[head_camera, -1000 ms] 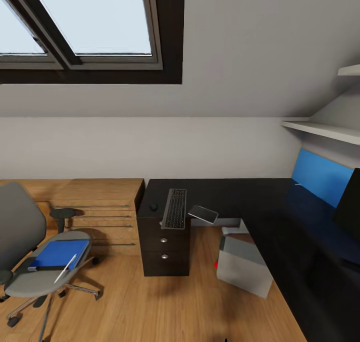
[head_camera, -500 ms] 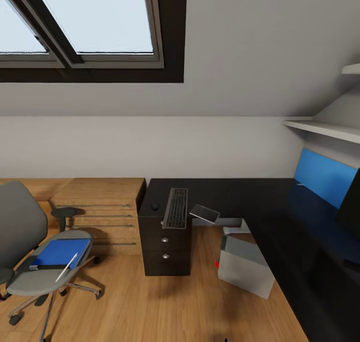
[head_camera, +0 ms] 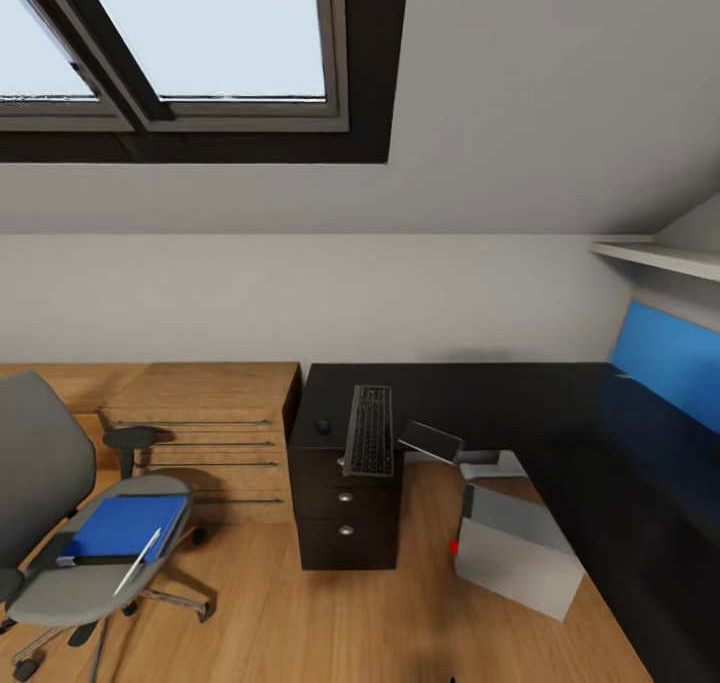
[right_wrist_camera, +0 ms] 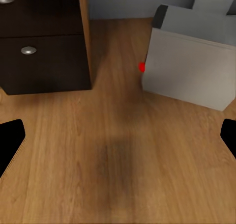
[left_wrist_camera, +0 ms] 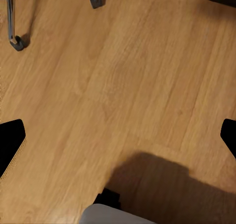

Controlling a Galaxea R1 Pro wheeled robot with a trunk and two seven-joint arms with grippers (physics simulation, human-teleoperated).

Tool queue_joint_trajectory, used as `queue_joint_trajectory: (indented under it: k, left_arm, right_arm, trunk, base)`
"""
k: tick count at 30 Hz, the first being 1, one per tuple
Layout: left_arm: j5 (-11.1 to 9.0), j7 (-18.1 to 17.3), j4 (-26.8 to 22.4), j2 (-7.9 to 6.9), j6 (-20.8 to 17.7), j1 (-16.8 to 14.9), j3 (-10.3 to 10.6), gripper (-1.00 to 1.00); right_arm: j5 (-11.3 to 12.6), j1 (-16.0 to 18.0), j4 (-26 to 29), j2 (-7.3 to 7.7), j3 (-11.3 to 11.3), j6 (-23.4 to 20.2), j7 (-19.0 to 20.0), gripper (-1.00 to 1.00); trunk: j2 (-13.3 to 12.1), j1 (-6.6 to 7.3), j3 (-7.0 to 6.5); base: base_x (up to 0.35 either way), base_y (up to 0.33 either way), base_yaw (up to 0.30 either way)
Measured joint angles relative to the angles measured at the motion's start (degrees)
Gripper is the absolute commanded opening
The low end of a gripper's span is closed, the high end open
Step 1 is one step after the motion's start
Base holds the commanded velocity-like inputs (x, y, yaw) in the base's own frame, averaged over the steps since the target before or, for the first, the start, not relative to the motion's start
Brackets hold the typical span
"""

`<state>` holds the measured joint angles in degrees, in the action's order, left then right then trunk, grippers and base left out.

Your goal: In the bedroom, organize the workspace by keeping the computer under the desk, ensuring the monitor is on the desk, placing the keyboard on the desk next to the monitor, placing the mouse on the desk next to the keyboard, moving the folder from the swivel chair onto the desk next to the mouse, stacking the notebook on top of the folder with the pen on top of the notebook, and positioning the swivel chair next to the desk.

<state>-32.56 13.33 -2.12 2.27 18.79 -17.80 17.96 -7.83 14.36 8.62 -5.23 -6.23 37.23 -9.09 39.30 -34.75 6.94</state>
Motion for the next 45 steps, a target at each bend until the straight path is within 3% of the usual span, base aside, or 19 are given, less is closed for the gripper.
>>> queue_joint_trajectory:
  k: [27, 35, 37, 39, 43, 45]
  left_arm:
    - [0.12, -0.06, 0.09, 0.12, -0.42, 0.00, 0.17, 1.00]
    - [0.31, 0.20, -0.40, 2.86, -0.13, 0.00, 0.87, 1.00]
    - [0.37, 0.24, -1.69, 3.90, -0.38, 0.00, 1.32, 1.00]
    - [0.40, 0.27, -5.02, 4.86, -1.56, 0.00, 1.70, 1.00]
    - [0.54, 0.34, -10.60, 5.22, -7.82, 0.01, 1.88, 1.00]
    - [0.65, 0.36, -15.70, 5.11, -12.40, 0.00, 1.90, 1.00]
  right_arm:
    - [0.00, 0.00, 0.03, -0.01, 0.08, 0.16, 0.17, 1.00]
    - [-0.07, 0.00, 0.71, -0.08, 0.15, 0.40, 0.15, 1.00]
    - [0.03, 0.04, 2.07, -0.16, 0.09, 0.38, 0.10, 1.00]
    - [0.30, 0.11, 6.87, -0.16, -0.09, 0.04, -0.03, 1.00]
    - [2.80, 0.47, 15.10, -0.06, -0.89, -0.50, -0.05, 1.00]
    - [7.41, 1.23, 18.45, -0.03, -1.33, -1.79, -0.24, 1.00]
  trunk:
    - [-0.01, -0.03, 0.00]
    - [1.98, -1.12, 0.89]
    - [2.79, -1.56, 1.25]
    - [3.59, -2.00, 1.61]
    - [5.20, -2.88, 2.33]
    - [6.00, -3.32, 2.68]
  base:
    - [-0.008, 0.127, 0.000]
    - [-0.004, 0.006, 0.000]
    - [0.000, 0.001, 0.000]
    - [0.000, 0.000, 0.000]
    - [0.000, 0.000, 0.000]
    - [0.000, 0.000, 0.000]
